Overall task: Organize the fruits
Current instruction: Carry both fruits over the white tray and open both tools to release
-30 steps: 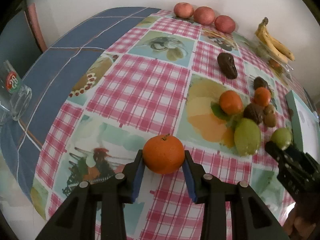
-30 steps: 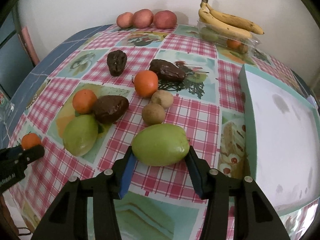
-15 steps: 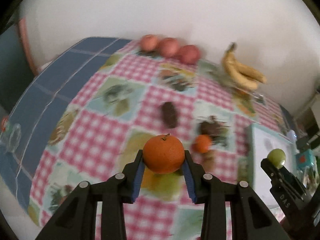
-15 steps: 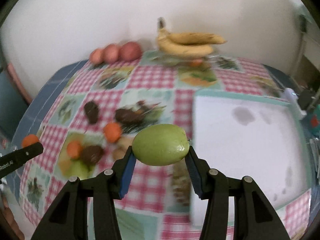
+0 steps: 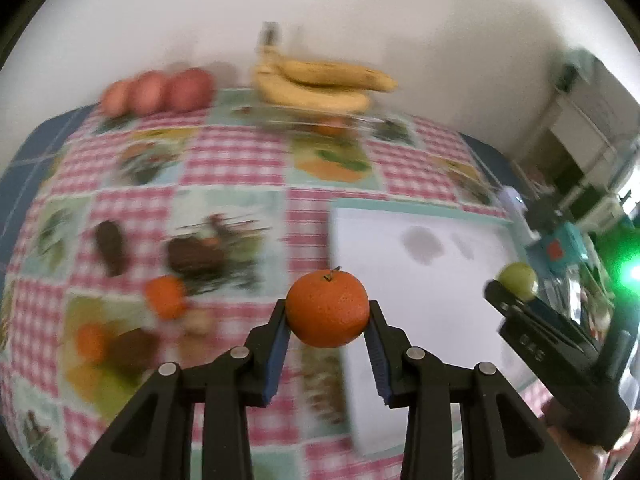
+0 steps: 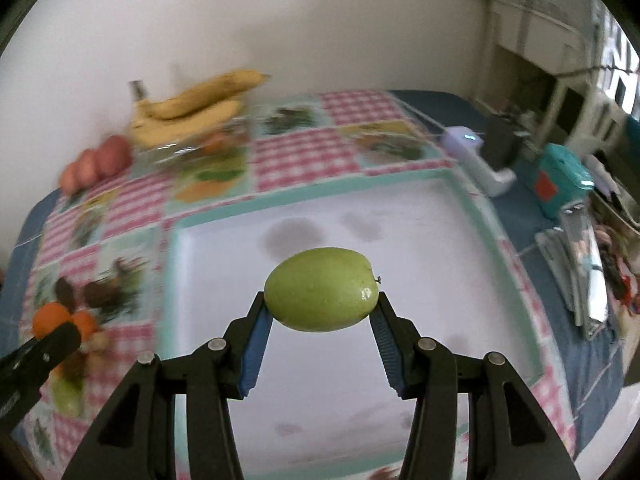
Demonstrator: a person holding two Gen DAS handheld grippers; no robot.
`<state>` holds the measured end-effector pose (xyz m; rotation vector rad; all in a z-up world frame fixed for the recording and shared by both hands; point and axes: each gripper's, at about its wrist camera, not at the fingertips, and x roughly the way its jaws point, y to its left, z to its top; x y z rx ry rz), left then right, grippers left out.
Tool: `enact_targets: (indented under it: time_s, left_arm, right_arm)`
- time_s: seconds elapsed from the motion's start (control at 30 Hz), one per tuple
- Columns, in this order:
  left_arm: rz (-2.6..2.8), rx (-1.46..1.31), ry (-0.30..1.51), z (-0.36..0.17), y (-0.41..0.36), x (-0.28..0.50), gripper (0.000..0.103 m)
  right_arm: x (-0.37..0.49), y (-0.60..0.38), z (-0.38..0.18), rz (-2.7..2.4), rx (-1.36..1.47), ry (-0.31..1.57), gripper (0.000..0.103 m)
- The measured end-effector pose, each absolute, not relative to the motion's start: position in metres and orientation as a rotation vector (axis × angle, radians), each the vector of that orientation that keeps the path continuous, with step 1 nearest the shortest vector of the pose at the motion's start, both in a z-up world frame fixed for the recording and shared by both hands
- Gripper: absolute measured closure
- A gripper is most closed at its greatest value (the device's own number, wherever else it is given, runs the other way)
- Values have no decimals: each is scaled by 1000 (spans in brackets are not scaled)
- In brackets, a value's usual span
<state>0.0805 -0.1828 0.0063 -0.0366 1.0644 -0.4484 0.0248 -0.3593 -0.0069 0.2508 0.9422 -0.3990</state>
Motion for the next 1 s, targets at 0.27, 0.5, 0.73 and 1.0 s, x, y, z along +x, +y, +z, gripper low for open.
enact_targets:
  time_s: [0.27,0.5,0.73,1.0]
  left_arm:
    - [-547,57,1064,-16,-250,90,64]
    - [-594,98,1067,-34,-277,101,64]
    - [-603,111,1089,-53,-289,111,64]
    - [-595,122,1063,-60,-294,115,63]
  right_arm:
    - [22,-413,-24,-491,280,958,51]
    - [34,-439,-44,-536,310,989,51]
    - [43,-452,-58,-559,303,1019,51]
    - [52,-451,-63,-578,259,1002,51]
